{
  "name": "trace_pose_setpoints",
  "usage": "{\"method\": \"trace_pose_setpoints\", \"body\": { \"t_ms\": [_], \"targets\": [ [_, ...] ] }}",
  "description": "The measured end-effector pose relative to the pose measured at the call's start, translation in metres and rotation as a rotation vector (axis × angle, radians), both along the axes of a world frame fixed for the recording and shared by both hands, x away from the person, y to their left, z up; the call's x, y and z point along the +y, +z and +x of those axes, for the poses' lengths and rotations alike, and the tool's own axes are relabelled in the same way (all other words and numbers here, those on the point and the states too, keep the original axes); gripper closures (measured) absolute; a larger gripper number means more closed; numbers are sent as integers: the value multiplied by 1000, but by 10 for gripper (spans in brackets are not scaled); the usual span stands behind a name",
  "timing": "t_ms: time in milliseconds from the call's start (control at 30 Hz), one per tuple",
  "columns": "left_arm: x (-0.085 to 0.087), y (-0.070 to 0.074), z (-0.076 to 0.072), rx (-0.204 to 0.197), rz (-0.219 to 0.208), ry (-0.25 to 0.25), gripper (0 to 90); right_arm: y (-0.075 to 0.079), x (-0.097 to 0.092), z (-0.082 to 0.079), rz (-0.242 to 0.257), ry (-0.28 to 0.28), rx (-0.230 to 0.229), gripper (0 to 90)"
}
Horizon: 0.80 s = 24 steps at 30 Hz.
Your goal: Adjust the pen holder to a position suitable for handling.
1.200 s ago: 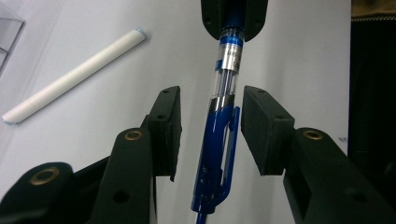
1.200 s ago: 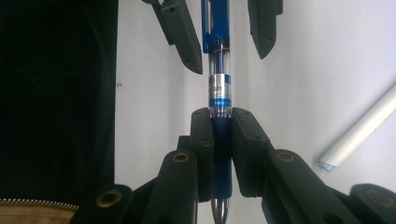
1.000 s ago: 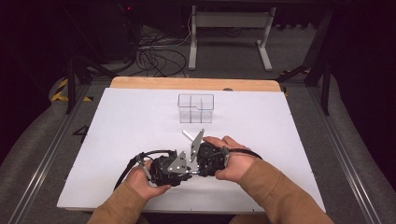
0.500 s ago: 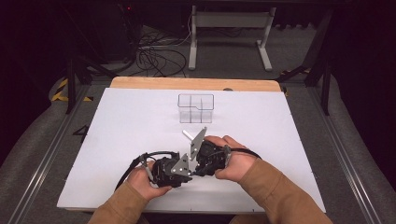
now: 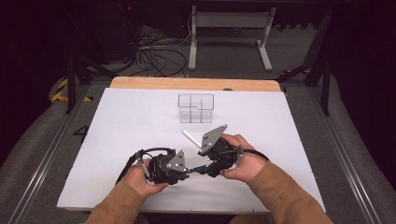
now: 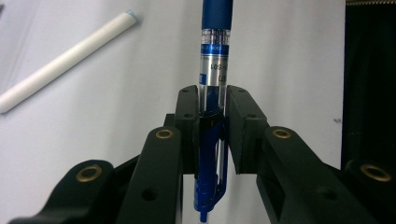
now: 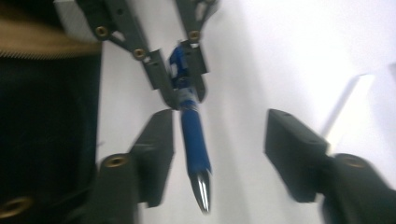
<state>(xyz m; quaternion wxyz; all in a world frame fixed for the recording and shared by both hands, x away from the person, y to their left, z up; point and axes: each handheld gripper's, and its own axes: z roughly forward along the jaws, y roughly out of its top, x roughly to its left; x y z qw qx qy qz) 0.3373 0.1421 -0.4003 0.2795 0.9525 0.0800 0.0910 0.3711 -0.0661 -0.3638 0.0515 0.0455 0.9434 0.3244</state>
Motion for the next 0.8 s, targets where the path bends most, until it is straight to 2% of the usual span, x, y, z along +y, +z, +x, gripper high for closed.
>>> {"method": "trace_pose_setpoints", "body": {
  "t_ms": [133,167,233,300,400,700,800],
  "targets": [
    [8,7,3,-3,-57,21,761,1,-21,-1,124,-91,-43,321],
    [11,8,4,-8,-76,31,761,1,-21,-1,124,-91,-43,321],
    [15,12,5,-14,-115,50,760,-1,-28,-1,171,-123,-39,315],
    [19,16,8,-15,-166,68,760,-5,-33,-2,195,-146,-36,314],
    [25,24,12,-21,-221,93,760,-13,-41,-1,239,-185,-29,315],
    [39,41,32,-18,-397,159,759,-27,-47,1,283,-219,-13,315],
    [40,45,41,-14,-423,183,759,-31,-48,1,288,-228,-6,315]
  ]
}}
